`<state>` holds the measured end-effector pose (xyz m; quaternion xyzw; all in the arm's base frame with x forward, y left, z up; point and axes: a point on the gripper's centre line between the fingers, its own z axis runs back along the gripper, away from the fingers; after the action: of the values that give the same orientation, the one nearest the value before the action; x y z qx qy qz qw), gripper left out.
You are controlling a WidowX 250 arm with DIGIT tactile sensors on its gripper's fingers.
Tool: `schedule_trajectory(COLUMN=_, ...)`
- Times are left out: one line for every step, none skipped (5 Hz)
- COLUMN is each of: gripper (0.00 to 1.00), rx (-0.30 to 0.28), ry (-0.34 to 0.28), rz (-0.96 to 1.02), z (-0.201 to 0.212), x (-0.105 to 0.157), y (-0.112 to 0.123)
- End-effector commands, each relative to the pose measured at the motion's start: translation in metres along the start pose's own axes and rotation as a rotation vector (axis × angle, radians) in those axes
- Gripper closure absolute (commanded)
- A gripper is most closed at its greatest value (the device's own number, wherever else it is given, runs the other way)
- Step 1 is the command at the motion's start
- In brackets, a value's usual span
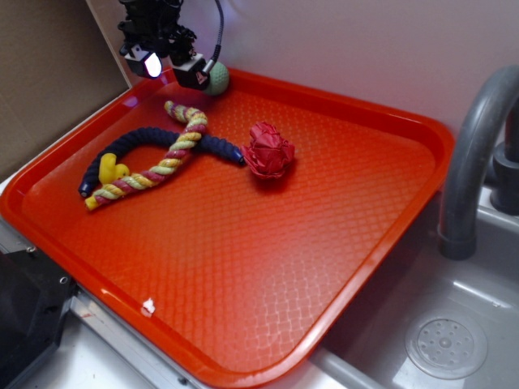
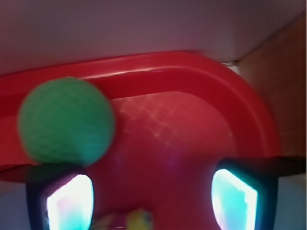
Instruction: Grab the green ball.
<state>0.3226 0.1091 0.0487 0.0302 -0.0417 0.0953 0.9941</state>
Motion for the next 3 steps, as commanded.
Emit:
schedule_trajectory(gripper=0.00, rx=-0.054, ry=-0.016, rz=-0.080, z=0.014, x=0.012, y=-0.046)
schedule_trajectory(gripper=0.00, rx=0.016, ry=-0.029, rz=-0.066, z=-0.004, x=0.023, y=-0.036)
schedule_trajectory(gripper=0.86, rx=0.044, ry=-0.029, rz=-0.052, z=-0.020, x=0.029, y=-0.021)
